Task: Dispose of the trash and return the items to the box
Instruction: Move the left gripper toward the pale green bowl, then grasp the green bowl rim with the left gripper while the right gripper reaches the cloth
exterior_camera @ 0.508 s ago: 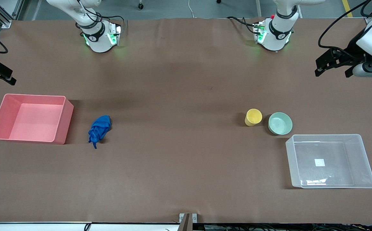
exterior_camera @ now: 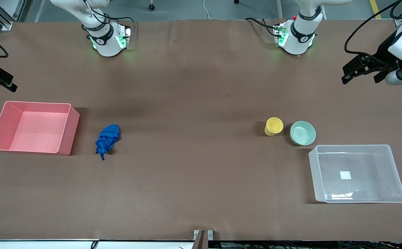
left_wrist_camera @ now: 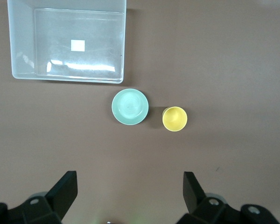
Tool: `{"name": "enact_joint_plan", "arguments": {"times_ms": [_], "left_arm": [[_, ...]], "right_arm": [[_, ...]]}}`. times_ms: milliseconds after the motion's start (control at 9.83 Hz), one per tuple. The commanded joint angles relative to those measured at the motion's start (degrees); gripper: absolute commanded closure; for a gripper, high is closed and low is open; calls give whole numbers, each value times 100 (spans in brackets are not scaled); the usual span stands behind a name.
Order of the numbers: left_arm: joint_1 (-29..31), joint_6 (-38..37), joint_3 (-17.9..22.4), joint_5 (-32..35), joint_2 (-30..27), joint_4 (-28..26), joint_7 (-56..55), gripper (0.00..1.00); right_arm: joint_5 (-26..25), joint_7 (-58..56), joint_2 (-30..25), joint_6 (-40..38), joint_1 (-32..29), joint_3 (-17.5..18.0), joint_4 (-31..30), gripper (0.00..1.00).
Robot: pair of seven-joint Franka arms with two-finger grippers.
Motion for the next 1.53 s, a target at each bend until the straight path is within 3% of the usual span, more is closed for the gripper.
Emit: {"name": "enact_joint_plan", "arguments": {"times_ms": [0,508,814,1017,1220,1322,1424], "left_arm": [[-4,429,-13,128,-99,-838,-31,1],[109,3282,57,111,-284,-3360,30,0],[224,5566,180,111,188,-4837,442,0],[216,6509,382,111,925,-5052,584,0],[225,7258,549,119,1638,-5035,628,0],[216,7461,550,111,1824,-5026,628,1],[225,7515,550,102,1965,-5000,628,10]], "right_arm": [[-81,66,-80,36,-27,30,-40,0],[-73,66,-80,36,-36,30,-40,0],[-72,66,-80,36,-36,30,-92,0],[-72,118,77,193,43,39,-328,0],[-64,249,244,1086,192,39,-1231,0],[-64,276,341,1204,201,39,-1348,0],[-64,259,316,1127,175,39,-1323,0]]}}
